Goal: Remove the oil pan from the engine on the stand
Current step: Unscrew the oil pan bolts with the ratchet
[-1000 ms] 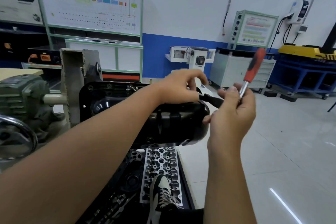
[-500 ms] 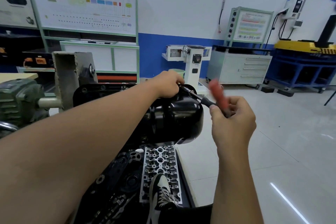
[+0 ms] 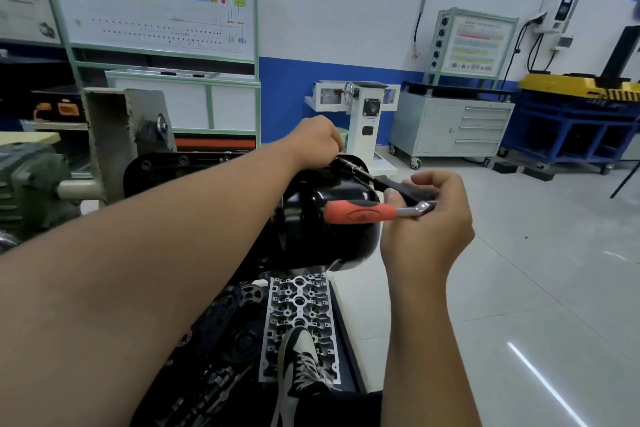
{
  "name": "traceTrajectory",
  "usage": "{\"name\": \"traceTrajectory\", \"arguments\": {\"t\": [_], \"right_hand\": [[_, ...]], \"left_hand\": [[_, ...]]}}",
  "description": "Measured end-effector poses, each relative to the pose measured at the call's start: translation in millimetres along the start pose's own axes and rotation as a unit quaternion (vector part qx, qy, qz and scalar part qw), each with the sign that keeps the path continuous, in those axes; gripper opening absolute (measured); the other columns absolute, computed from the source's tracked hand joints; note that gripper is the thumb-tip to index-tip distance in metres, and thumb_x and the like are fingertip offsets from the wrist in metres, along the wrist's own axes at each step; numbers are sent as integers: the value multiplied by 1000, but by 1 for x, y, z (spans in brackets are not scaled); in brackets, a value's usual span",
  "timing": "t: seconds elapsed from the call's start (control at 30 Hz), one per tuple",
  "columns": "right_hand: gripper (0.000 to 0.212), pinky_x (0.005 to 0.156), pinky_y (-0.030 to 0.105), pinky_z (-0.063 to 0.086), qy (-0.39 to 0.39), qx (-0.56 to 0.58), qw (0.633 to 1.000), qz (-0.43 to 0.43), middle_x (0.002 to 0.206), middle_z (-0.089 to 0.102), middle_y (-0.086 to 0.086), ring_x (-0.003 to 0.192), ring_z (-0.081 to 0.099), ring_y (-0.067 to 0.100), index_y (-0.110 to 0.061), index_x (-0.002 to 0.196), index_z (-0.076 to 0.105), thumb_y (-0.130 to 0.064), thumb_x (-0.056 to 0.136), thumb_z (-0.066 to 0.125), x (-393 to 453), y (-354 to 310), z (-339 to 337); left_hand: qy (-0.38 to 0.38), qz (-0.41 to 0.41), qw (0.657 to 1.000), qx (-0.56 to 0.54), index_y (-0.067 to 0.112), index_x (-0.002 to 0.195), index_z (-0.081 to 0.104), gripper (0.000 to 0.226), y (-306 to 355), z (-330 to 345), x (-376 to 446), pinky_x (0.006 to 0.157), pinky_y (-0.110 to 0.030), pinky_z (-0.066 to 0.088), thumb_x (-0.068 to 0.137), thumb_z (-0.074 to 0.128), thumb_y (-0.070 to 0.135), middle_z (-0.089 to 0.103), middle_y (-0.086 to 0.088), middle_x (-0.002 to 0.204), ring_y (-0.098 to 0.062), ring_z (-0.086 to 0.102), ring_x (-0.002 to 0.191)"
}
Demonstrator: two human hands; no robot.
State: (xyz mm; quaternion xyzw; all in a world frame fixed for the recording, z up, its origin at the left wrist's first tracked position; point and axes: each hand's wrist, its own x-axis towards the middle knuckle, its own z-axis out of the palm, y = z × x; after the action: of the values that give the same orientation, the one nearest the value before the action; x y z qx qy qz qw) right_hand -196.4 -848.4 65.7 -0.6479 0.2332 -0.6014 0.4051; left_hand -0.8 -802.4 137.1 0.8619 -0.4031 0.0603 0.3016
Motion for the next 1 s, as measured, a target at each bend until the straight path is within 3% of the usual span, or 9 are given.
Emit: {"name": "traceTrajectory", "arguments": {"t": [0.1,0.2,0.27,0.4,0.47,0.63,0.83,0.93,1.0], "right_hand": [[17,76,30,57,-7,-5,1000,-13,80,69,-15,76,68,2,-26,91,66,-18,85,81,-1,-4,2],[20,62,44,60,-13,14,1000,24,69,69,-4,58,71,18,-27,96,60,-47,97,66,0,-6,3],[19,59,40,59,1,14,1000,22,63,64,-3,53,69,22,-25,93,56,-40,100,65,1,-6,4],[31,65,7,45,1,2,1000,-3,75,63,-19,74,64,-6,-26,98,56,-7,86,77,-3,-8,4],[40,73,9,49,-22,7,1000,-3,85,64,-22,84,63,-8,-29,101,59,-1,81,80,-4,-6,5],[27,65,21,51,14,11,1000,14,74,69,-7,66,69,14,-26,102,59,-40,90,79,-1,-5,5],[35,67,3,41,16,38,999,10,83,66,-16,75,62,-8,-25,97,55,-6,83,81,-7,-3,7],[34,72,12,49,38,64,997,21,83,66,-15,77,68,3,-24,90,58,-3,80,84,-8,2,5],[36,76,25,57,57,106,992,47,84,69,-10,79,71,13,-26,86,59,-2,80,85,-7,7,0]], "left_hand": [[20,-14,999,-26,8,98,83,48,-4,-1,0,89,-31,56,82,41,-10,78,-9,105,-21,68,101],[49,-25,998,-32,3,90,82,40,-6,0,2,90,-41,59,81,44,-8,77,-15,99,-28,70,99],[63,-37,997,-37,-1,90,80,35,-9,-1,6,86,-39,59,81,46,-5,77,-14,95,-29,68,94],[24,-52,997,-58,10,94,82,41,-14,-2,4,89,-29,50,81,45,-3,69,2,90,-17,60,90],[12,-45,996,-74,19,99,83,49,-14,-3,2,97,-27,49,84,44,-6,71,7,92,-11,62,97],[14,-33,995,-93,28,90,82,54,-11,-4,-2,97,-23,48,82,43,-8,70,21,81,0,65,92],[-2,5,998,-58,26,105,81,54,-11,-4,-6,93,-23,51,85,45,-8,75,6,100,-11,67,100],[-43,41,998,9,31,108,80,53,-9,-4,-8,82,-23,48,90,46,-6,67,11,96,-16,62,100],[-60,68,994,58,31,114,78,50,-9,-4,-6,91,-29,48,93,50,-4,66,10,104,-17,58,106]]}}
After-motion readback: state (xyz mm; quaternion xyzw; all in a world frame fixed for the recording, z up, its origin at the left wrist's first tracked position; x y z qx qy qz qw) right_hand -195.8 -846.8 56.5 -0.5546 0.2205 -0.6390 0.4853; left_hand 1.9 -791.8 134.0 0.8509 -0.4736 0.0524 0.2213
